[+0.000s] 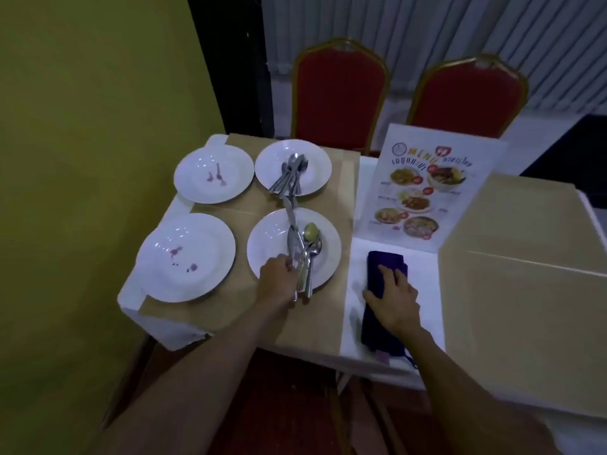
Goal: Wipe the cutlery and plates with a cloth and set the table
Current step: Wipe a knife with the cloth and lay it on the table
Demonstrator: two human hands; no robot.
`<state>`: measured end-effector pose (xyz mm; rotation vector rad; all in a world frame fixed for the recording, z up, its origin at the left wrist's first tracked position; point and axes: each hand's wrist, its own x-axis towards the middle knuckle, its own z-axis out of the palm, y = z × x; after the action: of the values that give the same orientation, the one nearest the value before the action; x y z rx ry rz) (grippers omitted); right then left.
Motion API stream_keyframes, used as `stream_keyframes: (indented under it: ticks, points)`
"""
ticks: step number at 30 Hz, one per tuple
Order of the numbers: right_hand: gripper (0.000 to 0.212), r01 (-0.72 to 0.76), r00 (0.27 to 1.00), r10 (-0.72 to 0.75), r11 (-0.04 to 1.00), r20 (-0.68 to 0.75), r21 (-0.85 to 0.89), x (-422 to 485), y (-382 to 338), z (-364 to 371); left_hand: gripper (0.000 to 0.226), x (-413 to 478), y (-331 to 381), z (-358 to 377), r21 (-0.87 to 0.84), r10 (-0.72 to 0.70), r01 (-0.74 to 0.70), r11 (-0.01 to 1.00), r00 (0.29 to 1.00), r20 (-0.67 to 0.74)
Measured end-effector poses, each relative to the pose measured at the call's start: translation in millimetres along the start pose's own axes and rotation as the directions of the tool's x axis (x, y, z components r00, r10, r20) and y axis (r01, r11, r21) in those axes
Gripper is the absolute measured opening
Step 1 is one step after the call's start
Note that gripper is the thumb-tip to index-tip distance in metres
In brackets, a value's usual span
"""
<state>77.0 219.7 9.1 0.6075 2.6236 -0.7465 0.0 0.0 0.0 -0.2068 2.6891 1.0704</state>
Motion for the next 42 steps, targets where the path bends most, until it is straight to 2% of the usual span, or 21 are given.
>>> stream_keyframes:
  ticks: [2,4,7,10,14,17,19,21,23,24,26,28,30,31,33,34,35,38,39,41,42]
  points:
    - [0.074,-0.100,0.995,0.100,0.995,0.026,-0.011,18,3,12,0.028,27,-4,6,0.053,-0.059,0.059,0.997,0.998,-0.014]
    - [0.075,-0.164,0.983,0.166,0.986,0.077,-0.028,27,11,24,0.036,41,-10,13,0.114,-0.111,0.107,0.988,0.993,0.031]
    - [0.073,-0.185,0.980,0.190,0.980,0.065,-0.068,34,20,46,0.036,52,-27,29,0.157,-0.096,0.082,0.984,0.992,0.081]
    - [0.068,-0.204,0.978,0.209,0.965,0.012,-0.163,39,19,53,0.034,56,-34,32,0.181,-0.068,0.057,0.982,0.996,0.057]
    - [0.061,-0.246,0.967,0.254,0.949,0.014,-0.195,49,-1,57,0.034,59,-38,27,0.212,-0.049,0.048,0.976,0.999,0.001]
    - [0.061,-0.257,0.966,0.253,0.938,-0.048,-0.231,51,-6,53,0.032,55,-39,17,0.243,-0.041,0.057,0.968,0.997,-0.072]
    - [0.058,-0.247,0.967,0.232,0.957,-0.109,-0.155,50,0,44,0.031,47,-33,8,0.245,-0.021,0.050,0.968,0.992,-0.121]
    - [0.053,-0.251,0.938,0.280,0.955,-0.206,0.155,51,5,32,0.031,32,-23,0,0.172,-0.021,0.041,0.984,0.993,-0.119]
    - [0.055,-0.136,0.909,0.296,0.876,-0.294,0.464,47,2,15,0.033,9,-9,-3,-0.009,-0.035,0.034,0.999,0.999,-0.033]
    - [0.057,-0.018,0.907,0.230,0.858,-0.352,0.513,41,-2,9,0.033,-5,0,-2,-0.095,-0.048,0.050,0.994,0.998,0.027]
    - [0.060,0.324,0.867,-0.104,0.861,-0.488,0.391,17,-9,-5,0.034,-37,26,7,-0.289,-0.080,0.118,0.950,0.987,0.140]
    - [0.070,0.615,0.718,-0.527,0.786,-0.455,0.060,-4,-8,-16,0.032,-70,54,19,-0.488,-0.083,0.188,0.852,0.970,0.227]
    - [0.091,0.714,0.549,-0.789,0.614,-0.276,-0.338,-13,7,-30,0.031,-103,79,28,-0.591,-0.060,0.199,0.782,0.967,0.246]
    - [0.100,0.697,0.531,-0.817,0.571,-0.224,-0.433,-9,13,-40,0.031,-115,85,32,-0.624,-0.055,0.204,0.754,0.967,0.250]
    - [0.099,0.612,0.581,-0.760,0.645,-0.292,-0.459,-7,23,-60,0.030,-137,98,41,-0.656,-0.049,0.201,0.728,0.969,0.243]
    - [0.095,0.581,0.581,-0.739,0.670,-0.342,-0.463,-11,30,-71,0.030,-148,108,47,-0.664,-0.039,0.183,0.725,0.973,0.226]
    - [0.093,0.586,0.563,-0.746,0.664,-0.357,-0.464,-14,34,-73,0.031,-152,114,50,-0.680,-0.037,0.175,0.712,0.976,0.213]
    - [0.107,0.661,0.482,-0.836,0.543,-0.262,-0.517,-33,63,-84,0.030,-167,141,59,-0.727,-0.018,0.174,0.665,0.976,0.216]
    - [0.106,0.678,0.476,-0.839,0.541,-0.264,-0.498,-33,72,-92,0.029,-173,146,62,-0.724,-0.001,0.161,0.670,0.976,0.217]
    - [0.089,0.640,0.510,-0.783,0.622,-0.357,-0.450,-20,82,-110,0.029,-186,150,65,-0.691,0.026,0.129,0.711,0.977,0.209]
    - [0.077,0.614,0.565,-0.711,0.701,-0.419,-0.362,-12,85,-121,0.031,-191,150,66,-0.664,0.025,0.112,0.739,0.981,0.193]
